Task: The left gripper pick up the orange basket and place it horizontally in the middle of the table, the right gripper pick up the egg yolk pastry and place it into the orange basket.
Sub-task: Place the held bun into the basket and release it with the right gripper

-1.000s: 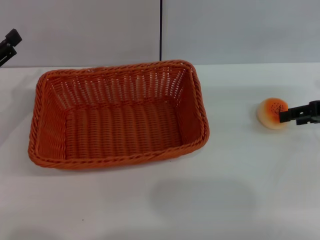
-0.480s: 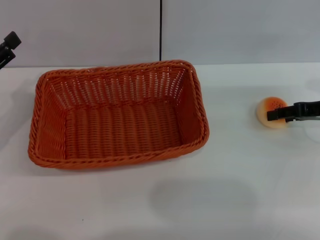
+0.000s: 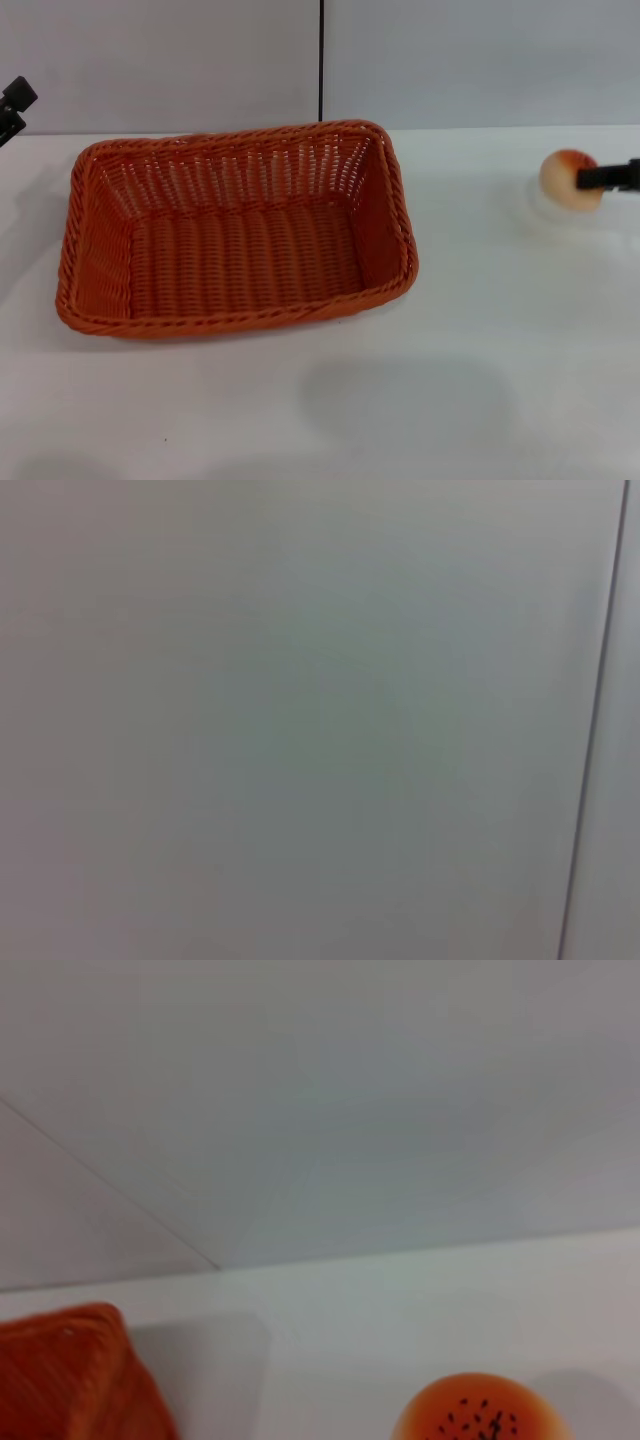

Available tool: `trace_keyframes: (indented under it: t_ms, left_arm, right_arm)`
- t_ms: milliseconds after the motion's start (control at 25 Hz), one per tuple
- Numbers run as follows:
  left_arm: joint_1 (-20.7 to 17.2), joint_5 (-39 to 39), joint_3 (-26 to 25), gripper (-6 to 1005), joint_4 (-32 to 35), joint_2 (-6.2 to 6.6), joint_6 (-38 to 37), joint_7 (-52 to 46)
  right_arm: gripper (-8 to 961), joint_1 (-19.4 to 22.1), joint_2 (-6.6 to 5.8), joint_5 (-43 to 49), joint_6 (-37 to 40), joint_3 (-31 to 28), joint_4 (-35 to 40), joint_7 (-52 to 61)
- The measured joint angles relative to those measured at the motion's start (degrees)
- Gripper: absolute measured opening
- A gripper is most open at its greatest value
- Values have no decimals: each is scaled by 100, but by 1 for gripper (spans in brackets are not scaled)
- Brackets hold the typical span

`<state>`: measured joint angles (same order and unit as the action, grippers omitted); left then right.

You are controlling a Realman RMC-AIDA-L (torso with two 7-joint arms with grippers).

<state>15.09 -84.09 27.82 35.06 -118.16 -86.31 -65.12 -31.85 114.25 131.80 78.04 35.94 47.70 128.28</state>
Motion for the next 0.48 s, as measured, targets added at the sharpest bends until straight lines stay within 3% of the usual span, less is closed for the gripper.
trace_keyframes:
  t_ms: [160, 480]
  left_arm:
    - [-6, 6, -42, 776, 0, -3, 0, -1]
    - [72, 16, -51, 776, -150, -9, 25, 50]
  right_arm:
    - [220, 216, 78, -462, 406, 14, 660, 33]
    - [171, -69, 133, -1576, 1444, 184, 1077, -134]
